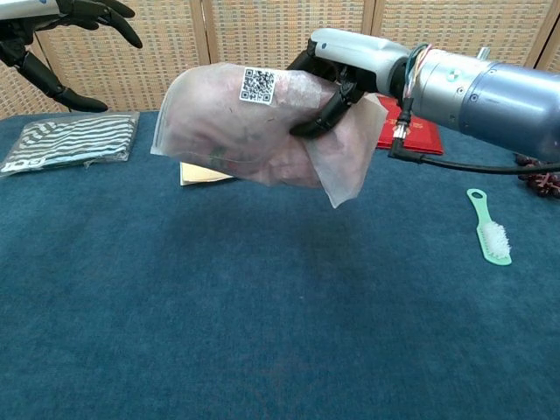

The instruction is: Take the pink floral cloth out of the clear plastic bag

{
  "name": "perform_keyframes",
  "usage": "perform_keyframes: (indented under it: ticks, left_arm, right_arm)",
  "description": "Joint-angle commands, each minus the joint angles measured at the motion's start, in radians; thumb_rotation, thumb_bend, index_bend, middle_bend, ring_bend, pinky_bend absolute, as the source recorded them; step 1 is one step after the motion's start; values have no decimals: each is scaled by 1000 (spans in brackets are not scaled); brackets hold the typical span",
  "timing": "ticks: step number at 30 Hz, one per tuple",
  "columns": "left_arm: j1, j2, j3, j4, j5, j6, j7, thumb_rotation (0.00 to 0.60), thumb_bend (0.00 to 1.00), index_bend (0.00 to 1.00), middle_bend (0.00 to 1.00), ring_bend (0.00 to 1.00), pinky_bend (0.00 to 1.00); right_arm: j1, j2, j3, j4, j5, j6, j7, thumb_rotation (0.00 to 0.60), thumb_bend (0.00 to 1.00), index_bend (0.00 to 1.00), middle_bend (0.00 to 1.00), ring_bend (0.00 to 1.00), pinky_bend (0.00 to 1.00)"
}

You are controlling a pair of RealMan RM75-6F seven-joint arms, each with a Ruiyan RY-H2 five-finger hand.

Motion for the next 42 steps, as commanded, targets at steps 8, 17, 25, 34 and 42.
perform_keyframes:
  ticks: [8,17,25,34,42]
  left_arm:
    - [-27,-56,5,69,-35,5,-59,600,222,255,0,0,0]
    - [-60,-99,7,79,-58,-15,-99,600,221,257,0,0,0]
    - [-78,-88,10,55,-72,-20,-85,600,221,268,0,0,0]
    - [-97,-87,21,30,-131,-51,-44,600,222,272,0,0,0]
    - [-104,-102,26,29,-152,-44,-31,600,222,272,0,0,0]
  right_arm:
    - [-11,26,19,-36,-46,38,129,600,484,629,679,592,451]
    - [-11,20,-9,-18,-81,52,139,600,489,629,680,592,451]
    - [-6,9,-34,-4,-96,52,115,600,490,629,680,592,451]
    - [-3,3,-28,-5,-84,56,115,600,489,629,681,592,451]
    - [-4,7,-29,-15,-79,59,113,600,489,629,682,592,451]
